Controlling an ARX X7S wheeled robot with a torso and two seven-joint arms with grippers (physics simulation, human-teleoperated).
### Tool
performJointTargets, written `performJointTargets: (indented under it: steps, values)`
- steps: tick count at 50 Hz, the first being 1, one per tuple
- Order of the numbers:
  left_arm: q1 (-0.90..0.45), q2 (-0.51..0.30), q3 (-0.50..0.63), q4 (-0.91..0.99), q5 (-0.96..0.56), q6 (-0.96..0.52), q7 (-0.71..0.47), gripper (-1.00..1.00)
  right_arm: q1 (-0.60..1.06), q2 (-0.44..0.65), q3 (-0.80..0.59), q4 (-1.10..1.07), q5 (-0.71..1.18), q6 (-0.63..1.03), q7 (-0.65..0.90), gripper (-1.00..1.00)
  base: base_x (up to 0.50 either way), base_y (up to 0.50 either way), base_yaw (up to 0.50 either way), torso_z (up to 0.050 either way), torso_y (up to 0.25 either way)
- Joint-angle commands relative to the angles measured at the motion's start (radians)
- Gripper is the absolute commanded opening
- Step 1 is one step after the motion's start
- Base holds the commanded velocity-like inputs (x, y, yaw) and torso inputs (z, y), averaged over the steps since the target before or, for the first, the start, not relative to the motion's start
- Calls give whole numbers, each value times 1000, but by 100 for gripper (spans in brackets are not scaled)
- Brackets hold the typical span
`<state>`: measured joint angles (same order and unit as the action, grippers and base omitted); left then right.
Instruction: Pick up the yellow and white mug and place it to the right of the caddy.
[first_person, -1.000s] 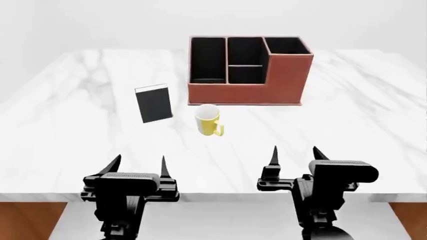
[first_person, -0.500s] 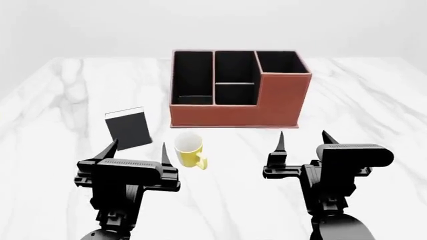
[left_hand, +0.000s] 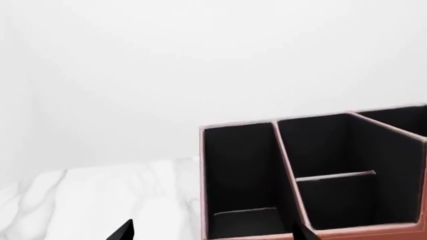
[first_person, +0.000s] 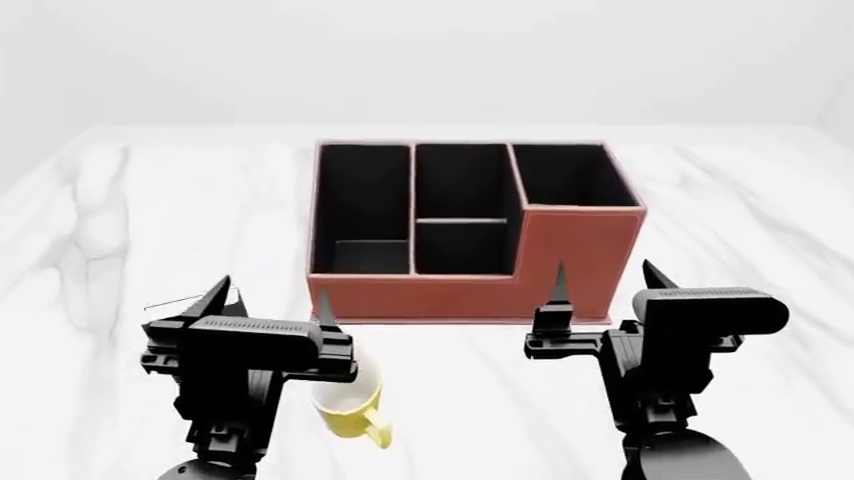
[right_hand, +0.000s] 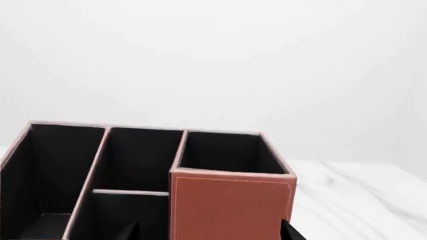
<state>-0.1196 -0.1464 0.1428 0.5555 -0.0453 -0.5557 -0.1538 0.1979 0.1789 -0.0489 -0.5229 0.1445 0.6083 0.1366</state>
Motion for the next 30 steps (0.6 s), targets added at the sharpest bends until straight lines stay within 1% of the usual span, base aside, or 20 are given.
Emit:
performJointTargets:
  steps: [1, 8, 22, 30]
  values:
    - [1, -7, 4, 13, -6, -9, -15, 100, -6, 9, -6, -7, 6, -4, 4, 100, 500, -113, 0, 0, 0]
    - [-2, -11, 7, 13, -8, -14, -23, 100, -11, 13, -13, -5, 4, -11, 10, 100, 450, -99, 0, 0, 1]
    - [2, -17, 3, 39, -22, -43, -38, 100, -27, 38, -9, -63, 30, 12, 0, 100, 0, 0, 0, 0, 1]
    - [12, -24, -10, 72, -30, -49, -49, 100, 17, 132, -32, -116, 123, 144, -129, 100, 0, 0, 0, 0, 0]
